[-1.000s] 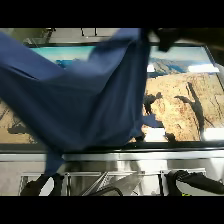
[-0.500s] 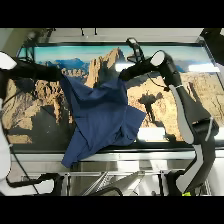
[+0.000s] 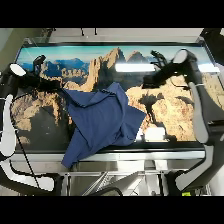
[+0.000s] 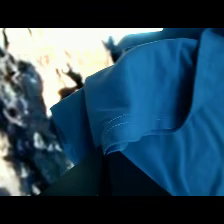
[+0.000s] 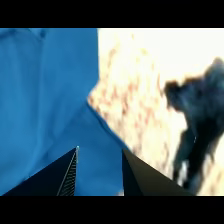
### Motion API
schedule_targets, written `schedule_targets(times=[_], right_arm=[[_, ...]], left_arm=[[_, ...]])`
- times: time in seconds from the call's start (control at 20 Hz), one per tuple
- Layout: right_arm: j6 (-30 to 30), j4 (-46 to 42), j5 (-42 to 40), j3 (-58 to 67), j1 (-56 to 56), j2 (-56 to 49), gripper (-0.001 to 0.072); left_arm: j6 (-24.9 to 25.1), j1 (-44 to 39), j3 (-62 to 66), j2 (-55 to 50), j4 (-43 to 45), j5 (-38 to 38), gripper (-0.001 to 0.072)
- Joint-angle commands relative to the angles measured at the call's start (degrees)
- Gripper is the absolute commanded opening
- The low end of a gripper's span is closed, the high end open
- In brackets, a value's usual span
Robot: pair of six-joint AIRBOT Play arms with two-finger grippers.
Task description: Fold the shirts.
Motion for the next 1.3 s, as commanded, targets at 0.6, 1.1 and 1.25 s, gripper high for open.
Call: schedule_targets(times=[0.6,1.1,1.25], right_arm=[[3.0,15.8,-29.8,-72.6,3.5,34.7,0.0495],[-3.7,24.5,-44.0,-71.3,15.2,24.3,0.0172],[-6.5,23.3,-45.2,-66.0,14.7,24.3,0.0022]], left_arm=[[0.1,4.0,0.0,-0.5,0.1,-2.0,0.0014],[0.1,4.1,0.0,-0.5,0.2,-1.7,0.0015],[0.1,4.6,0.0,-0.5,0.5,-2.7,0.0014]])
